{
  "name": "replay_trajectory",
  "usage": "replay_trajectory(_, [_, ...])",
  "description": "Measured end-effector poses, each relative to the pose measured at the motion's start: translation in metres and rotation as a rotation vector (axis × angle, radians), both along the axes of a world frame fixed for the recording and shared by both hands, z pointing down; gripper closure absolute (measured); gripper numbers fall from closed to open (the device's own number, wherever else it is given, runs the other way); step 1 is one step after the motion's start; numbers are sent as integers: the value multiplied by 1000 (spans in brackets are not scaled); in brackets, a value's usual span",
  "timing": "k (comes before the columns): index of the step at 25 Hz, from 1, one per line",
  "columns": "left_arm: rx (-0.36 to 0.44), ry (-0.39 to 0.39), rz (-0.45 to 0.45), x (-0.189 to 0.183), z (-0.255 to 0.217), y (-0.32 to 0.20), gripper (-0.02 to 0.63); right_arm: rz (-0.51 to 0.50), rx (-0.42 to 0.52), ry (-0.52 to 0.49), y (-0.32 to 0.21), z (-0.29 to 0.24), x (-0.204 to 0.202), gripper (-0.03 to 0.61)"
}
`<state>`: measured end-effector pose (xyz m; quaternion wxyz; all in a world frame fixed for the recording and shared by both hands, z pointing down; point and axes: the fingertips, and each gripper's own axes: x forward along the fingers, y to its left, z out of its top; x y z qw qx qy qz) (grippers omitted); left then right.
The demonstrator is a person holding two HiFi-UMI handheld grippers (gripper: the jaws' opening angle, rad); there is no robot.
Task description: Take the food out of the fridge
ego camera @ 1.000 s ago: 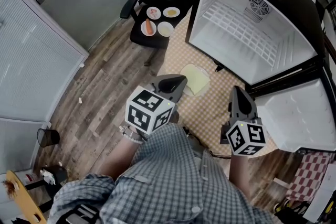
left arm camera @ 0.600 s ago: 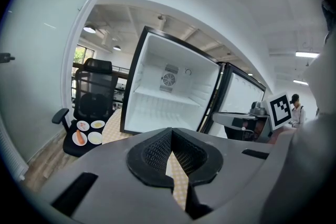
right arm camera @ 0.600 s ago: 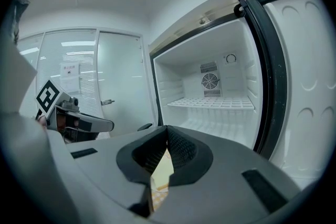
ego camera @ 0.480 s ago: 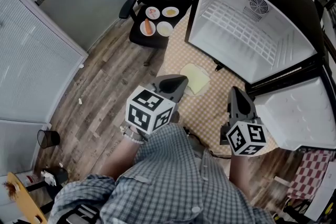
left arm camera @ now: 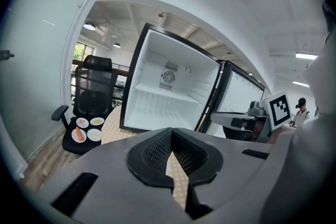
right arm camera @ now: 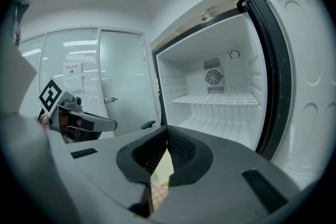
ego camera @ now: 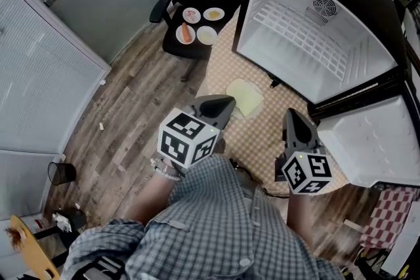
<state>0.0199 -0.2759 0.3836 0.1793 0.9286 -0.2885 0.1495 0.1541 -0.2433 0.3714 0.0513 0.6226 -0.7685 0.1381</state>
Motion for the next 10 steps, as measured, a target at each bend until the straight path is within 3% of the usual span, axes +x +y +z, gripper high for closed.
replay_trajectory(10, [-16, 9, 14, 5, 2, 3, 607, 0, -12, -2, 2, 5, 2, 569])
